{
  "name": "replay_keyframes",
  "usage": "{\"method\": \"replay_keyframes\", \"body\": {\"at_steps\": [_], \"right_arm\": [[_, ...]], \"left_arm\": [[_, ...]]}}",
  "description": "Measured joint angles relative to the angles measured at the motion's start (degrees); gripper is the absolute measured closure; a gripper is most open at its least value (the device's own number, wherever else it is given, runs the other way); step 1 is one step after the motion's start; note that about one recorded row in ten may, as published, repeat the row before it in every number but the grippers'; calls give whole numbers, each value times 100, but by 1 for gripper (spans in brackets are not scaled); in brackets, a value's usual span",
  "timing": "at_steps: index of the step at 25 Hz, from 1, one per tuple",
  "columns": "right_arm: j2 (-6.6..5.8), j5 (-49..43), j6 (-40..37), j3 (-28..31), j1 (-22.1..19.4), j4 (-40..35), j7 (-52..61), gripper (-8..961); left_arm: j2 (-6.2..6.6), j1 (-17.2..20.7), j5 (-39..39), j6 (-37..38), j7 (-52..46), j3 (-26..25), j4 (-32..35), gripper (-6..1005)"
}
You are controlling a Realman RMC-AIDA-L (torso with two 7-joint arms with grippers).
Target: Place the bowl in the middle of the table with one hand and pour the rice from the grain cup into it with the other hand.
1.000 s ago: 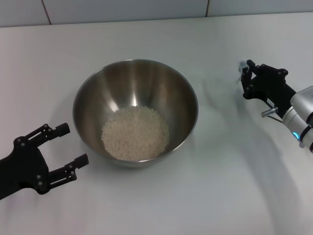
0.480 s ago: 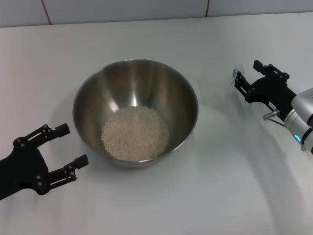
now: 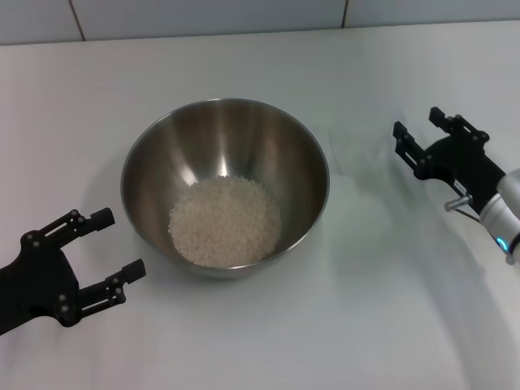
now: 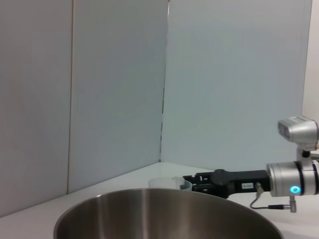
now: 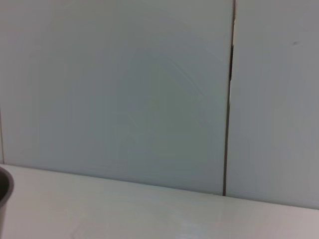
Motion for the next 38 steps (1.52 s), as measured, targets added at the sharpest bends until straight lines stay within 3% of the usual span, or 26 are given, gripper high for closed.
{"method": "replay_keyframes", "body": {"at_steps": [8,14,18,24,29,30,32,38], "right_arm": [[-2,-10,-703,-355,-466,82,13,336],[15,7,-1682,-397,-1021,164,-26,337],[-22,18,-2348,-380,-1149,85,123,337],[-127,-195,-3384,-874,-688,-994,1574,337],[-359,-326,-3770,-2431,-96,-1928,2937,337],[-359,-326,-3770,-2431,-96,-1928,2937,337],[-437,-326,-3810,-3125,115,-2186,3367,337],[-518,-326,-3880,-4160,419,-2612,3856,336]], "left_arm": [[0,4,20,1,6,0,0,184],[0,-14,22,-63,6,0,0,184],[0,-35,22,-99,7,-2,0,184],[32,-103,20,-97,1,-1,0,184],[69,-161,18,-67,-110,0,35,184],[82,-180,18,-64,-140,0,41,184],[108,-213,18,-56,-173,0,41,184],[155,-278,18,-47,-261,0,44,184]]}}
